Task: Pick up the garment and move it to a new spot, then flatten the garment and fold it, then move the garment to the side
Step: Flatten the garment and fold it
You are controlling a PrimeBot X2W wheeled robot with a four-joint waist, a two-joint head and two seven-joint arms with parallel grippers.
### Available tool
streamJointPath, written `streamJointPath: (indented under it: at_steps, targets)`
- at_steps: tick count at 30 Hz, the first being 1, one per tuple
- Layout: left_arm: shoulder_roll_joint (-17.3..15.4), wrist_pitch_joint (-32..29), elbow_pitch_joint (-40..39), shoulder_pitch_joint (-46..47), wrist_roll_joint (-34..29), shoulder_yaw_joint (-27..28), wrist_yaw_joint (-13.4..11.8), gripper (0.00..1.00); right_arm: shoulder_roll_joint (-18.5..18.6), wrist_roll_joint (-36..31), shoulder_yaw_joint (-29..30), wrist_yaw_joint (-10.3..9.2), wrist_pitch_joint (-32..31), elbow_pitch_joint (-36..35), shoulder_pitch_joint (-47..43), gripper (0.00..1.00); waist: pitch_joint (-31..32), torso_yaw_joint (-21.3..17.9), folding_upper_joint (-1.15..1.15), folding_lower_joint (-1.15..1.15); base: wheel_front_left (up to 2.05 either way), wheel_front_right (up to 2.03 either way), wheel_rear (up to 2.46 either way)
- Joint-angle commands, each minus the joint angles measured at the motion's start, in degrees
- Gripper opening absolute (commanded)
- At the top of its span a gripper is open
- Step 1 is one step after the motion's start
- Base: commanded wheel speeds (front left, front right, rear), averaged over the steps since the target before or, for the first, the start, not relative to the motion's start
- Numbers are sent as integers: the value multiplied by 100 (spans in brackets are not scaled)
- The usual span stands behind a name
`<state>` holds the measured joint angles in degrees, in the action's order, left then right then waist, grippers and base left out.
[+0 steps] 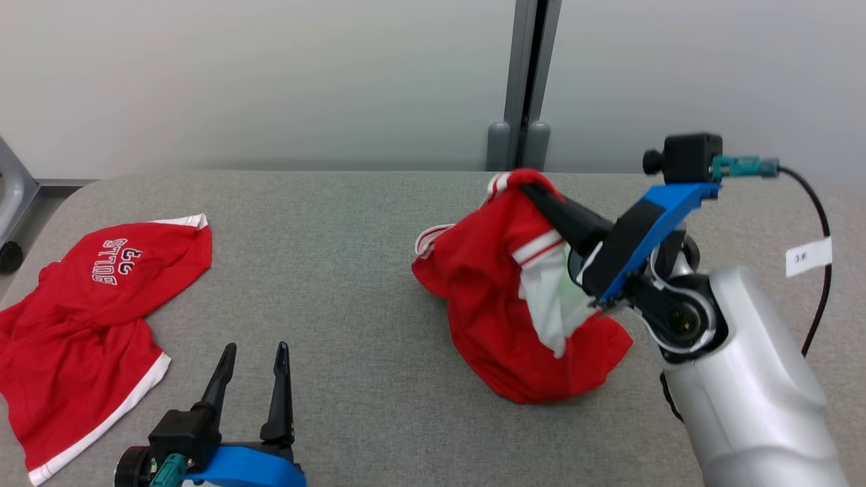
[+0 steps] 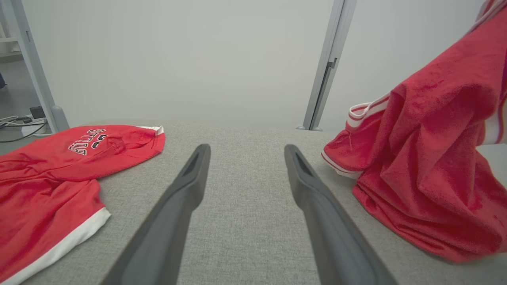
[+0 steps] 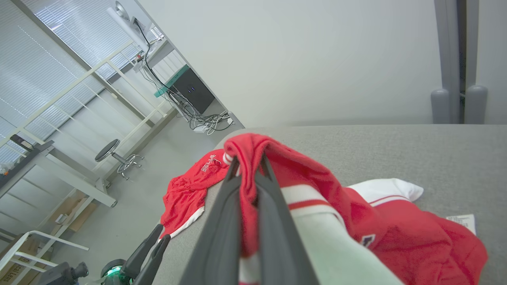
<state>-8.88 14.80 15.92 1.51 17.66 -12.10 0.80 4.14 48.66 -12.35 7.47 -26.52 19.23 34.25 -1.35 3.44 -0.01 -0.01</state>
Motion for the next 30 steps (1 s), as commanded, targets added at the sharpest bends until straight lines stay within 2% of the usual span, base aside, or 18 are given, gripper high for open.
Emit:
streamJointPath:
  at_steps: [1, 6, 15, 19, 22, 24, 27, 30]
  targets:
    - [16, 27, -21, 40, 18, -23, -12, 100, -53, 90, 49, 5, -1, -73, 196, 0, -8, 14, 1, 1, 0, 0, 0]
    - [35, 37, -64, 163, -24, -57, 5, 100, -133, 623, -74, 5, 339, -1, 892, 0, -132, 112, 1, 1, 0, 0, 0]
    - [162, 39, 15, 412, -72, -212, 65, 100, -126, 1739, -883, 9, 2132, 1018, 2809, 0, -313, 445, 1, 1, 0, 0, 0]
    - [180, 42, 39, 479, -89, -216, 65, 100, -112, 2119, -1005, 9, 2942, 1503, 3405, 0, -289, 471, 1, 1, 0, 0, 0]
    - [179, 44, 30, 469, -95, -198, 54, 100, -117, 2449, -1100, 9, 3304, 1840, 3692, 0, -288, 441, 1, 1, 0, 0, 0]
    - [179, 45, -1, 462, -90, -166, 51, 100, -110, 2511, -1184, 7, 3418, 2115, 3711, 0, -311, 374, 1, 1, 0, 0, 0]
    - [187, 44, -31, 414, -81, -117, 47, 100, -100, 2235, -1325, 5, 3400, 2570, 3545, 0, -341, 254, 1, 1, 0, 0, 0]
    - [185, 45, -55, 382, -83, -70, 45, 100, 80, 1844, -1572, 5, 3266, 2859, 3230, 0, -378, 119, 1, 1, 0, 0, 0]
